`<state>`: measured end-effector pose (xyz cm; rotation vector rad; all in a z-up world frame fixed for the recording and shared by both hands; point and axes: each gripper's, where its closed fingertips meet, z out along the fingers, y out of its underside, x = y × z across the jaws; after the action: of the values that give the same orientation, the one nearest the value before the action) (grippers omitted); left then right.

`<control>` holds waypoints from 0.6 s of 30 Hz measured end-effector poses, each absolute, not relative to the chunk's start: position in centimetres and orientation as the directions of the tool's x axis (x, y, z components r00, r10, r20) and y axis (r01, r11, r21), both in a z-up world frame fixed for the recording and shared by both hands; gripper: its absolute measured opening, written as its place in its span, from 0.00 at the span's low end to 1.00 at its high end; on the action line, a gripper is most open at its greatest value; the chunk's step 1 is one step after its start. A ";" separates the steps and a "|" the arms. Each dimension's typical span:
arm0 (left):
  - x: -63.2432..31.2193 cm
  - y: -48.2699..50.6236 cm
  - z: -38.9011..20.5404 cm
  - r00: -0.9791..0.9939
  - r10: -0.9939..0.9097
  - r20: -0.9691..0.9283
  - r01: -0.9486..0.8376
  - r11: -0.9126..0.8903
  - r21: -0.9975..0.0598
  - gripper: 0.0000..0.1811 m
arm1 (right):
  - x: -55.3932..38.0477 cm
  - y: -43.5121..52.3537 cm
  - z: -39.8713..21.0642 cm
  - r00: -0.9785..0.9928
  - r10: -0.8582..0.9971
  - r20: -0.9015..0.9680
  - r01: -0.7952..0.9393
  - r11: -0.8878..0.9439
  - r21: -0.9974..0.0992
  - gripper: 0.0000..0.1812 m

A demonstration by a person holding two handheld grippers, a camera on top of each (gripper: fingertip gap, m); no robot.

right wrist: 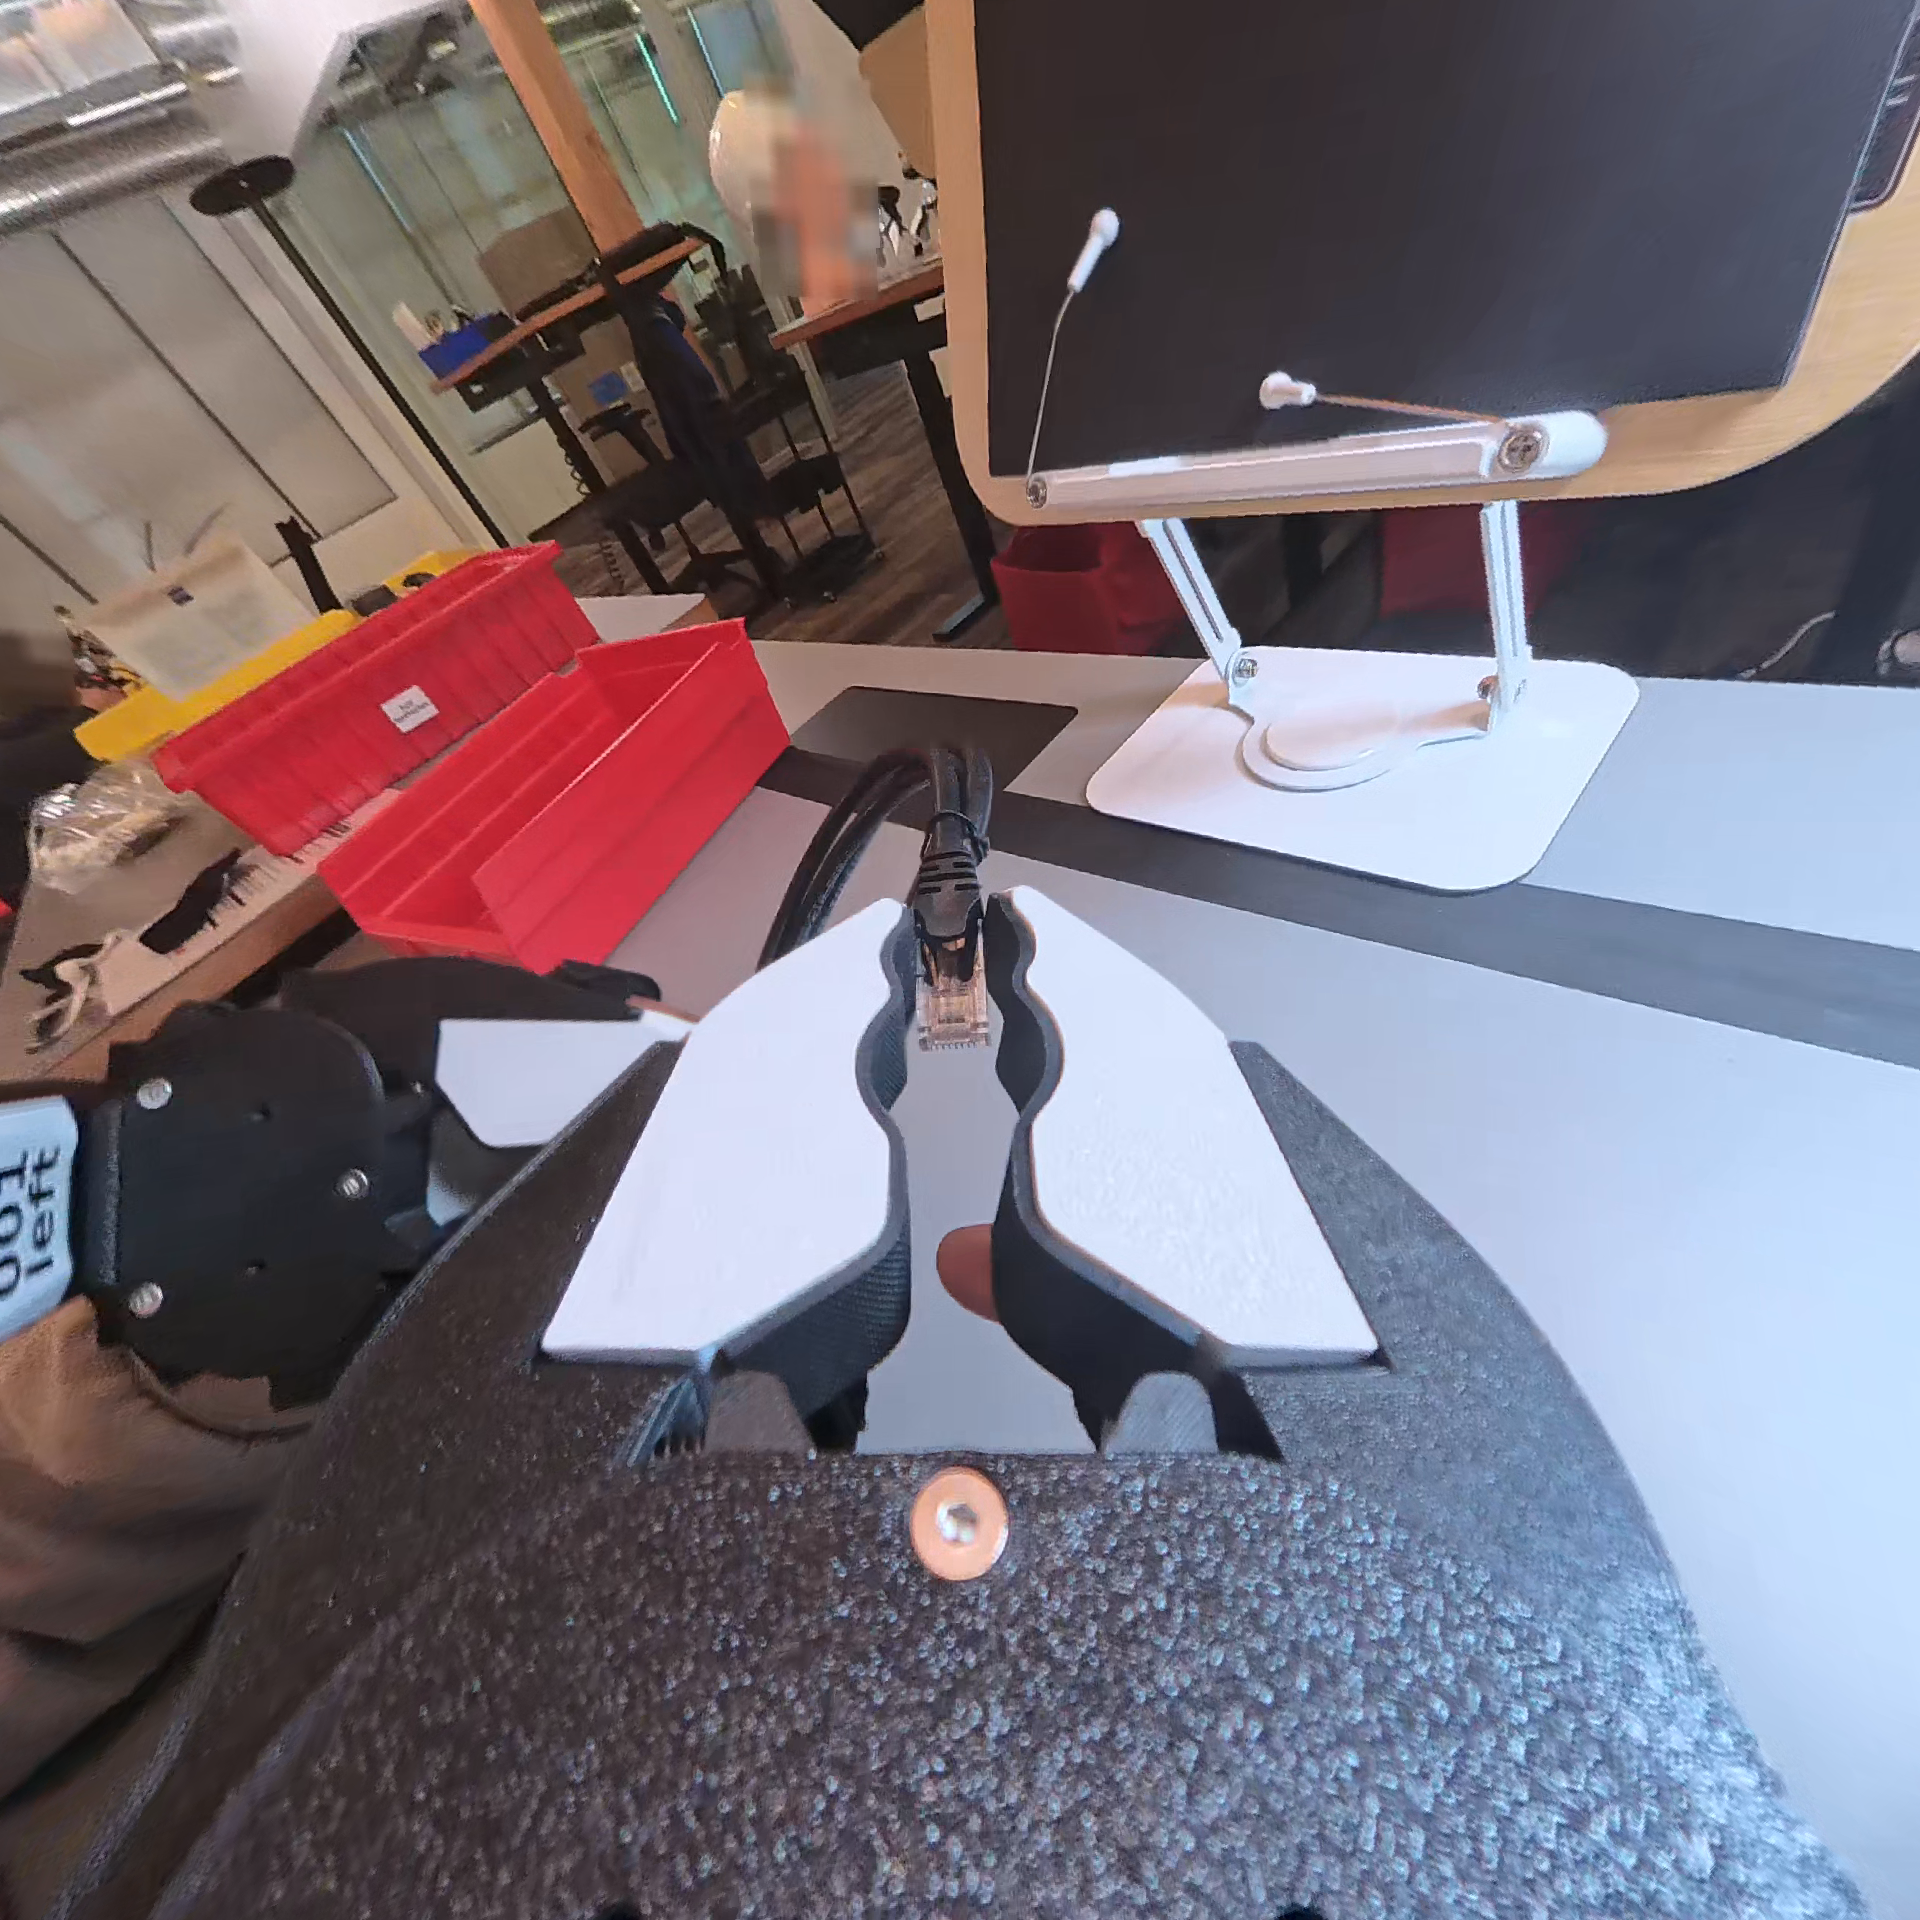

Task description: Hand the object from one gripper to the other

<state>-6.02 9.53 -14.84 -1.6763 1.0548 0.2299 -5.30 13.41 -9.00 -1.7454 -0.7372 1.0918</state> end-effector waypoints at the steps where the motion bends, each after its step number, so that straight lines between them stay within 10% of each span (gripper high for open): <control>1: -6.2 9.3 -14.3 0.582 -0.536 -0.612 -0.724 0.001 -0.689 0.05 | -5.1 13.4 -8.9 0.416 0.837 -0.355 0.023 -0.400 -0.916 0.07; 9: -5.9 5.0 -10.2 0.477 -0.816 -0.325 -0.500 0.052 -0.864 0.03 | -4.2 8.9 -6.0 -0.030 0.909 -0.416 0.125 -0.410 -0.904 0.20; 18: -5.9 -0.8 -1.4 0.236 -0.971 -0.048 0.044 0.060 -0.997 0.03 | 0.5 7.9 -0.4 -0.303 0.900 -0.312 -0.162 -0.371 -0.914 0.28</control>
<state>-5.90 -0.77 -1.45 -1.2360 1.0231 -1.0189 0.47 7.91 -0.35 -1.1475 -1.0472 1.7734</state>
